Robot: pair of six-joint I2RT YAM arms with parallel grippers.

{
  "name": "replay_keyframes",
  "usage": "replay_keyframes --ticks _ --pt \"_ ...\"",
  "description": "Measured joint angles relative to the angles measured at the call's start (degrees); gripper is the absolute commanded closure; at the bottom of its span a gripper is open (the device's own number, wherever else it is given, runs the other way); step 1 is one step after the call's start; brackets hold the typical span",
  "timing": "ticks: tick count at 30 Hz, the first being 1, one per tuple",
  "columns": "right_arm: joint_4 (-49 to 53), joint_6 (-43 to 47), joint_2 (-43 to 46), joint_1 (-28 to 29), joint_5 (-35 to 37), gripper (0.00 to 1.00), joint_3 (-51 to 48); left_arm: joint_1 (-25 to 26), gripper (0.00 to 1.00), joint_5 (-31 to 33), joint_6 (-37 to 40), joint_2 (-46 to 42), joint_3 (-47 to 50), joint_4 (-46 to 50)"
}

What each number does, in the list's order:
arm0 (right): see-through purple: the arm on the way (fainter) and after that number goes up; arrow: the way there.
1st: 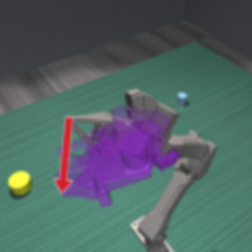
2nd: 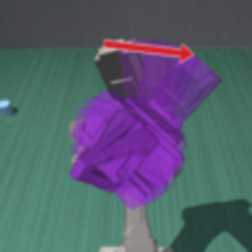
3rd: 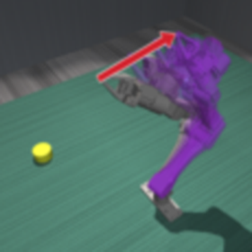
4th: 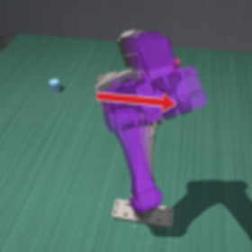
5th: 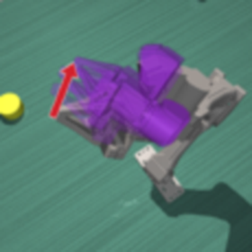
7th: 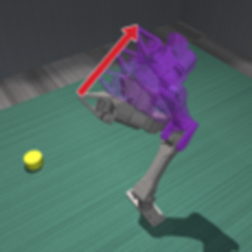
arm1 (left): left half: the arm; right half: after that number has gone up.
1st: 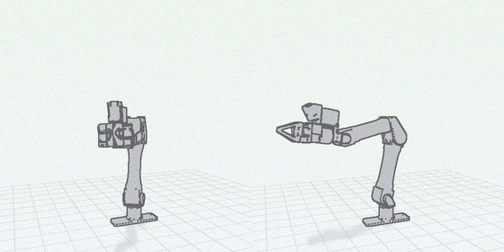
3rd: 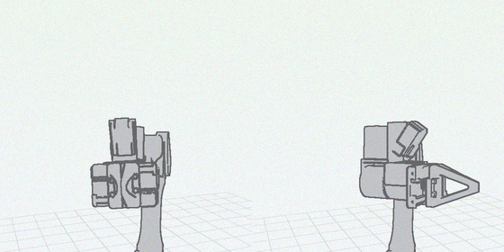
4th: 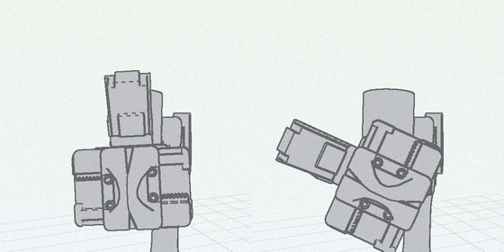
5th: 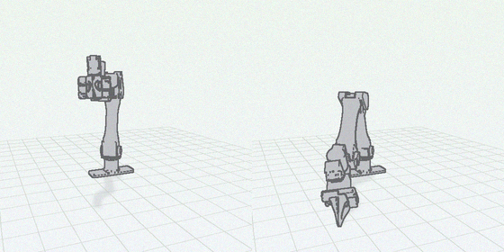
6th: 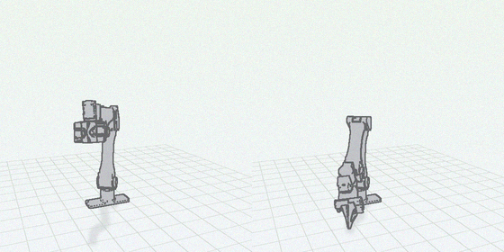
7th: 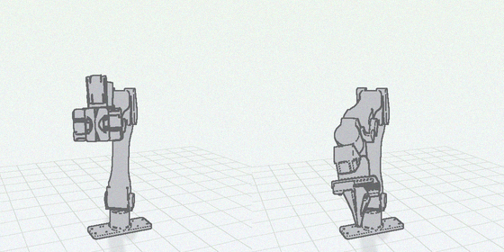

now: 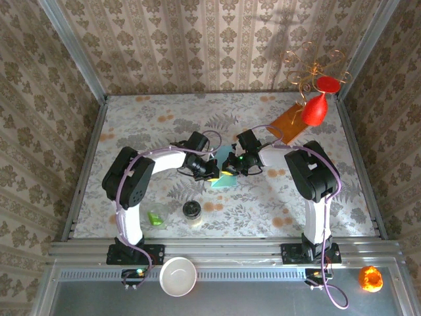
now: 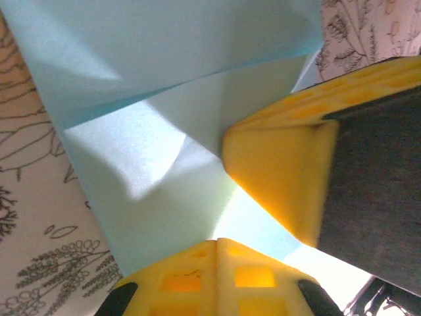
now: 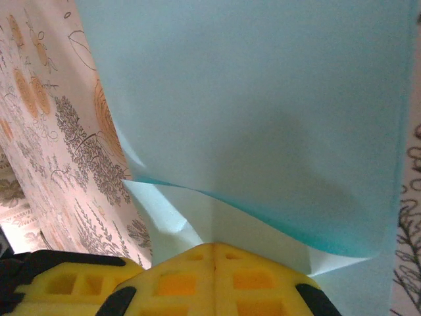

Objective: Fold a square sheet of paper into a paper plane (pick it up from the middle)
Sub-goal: Fold the triangle a second time at the center of the table.

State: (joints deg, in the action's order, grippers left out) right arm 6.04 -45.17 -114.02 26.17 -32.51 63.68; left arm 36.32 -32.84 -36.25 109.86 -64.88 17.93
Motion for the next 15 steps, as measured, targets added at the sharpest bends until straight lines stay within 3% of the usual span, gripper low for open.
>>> replay_keyframes --ticks 15 --pt "1.9 0.0 -0.8 -0.2 -0.8 0.97 1.4 0.1 1.0 -0.3 0.1 0.0 2.4 -2.2"
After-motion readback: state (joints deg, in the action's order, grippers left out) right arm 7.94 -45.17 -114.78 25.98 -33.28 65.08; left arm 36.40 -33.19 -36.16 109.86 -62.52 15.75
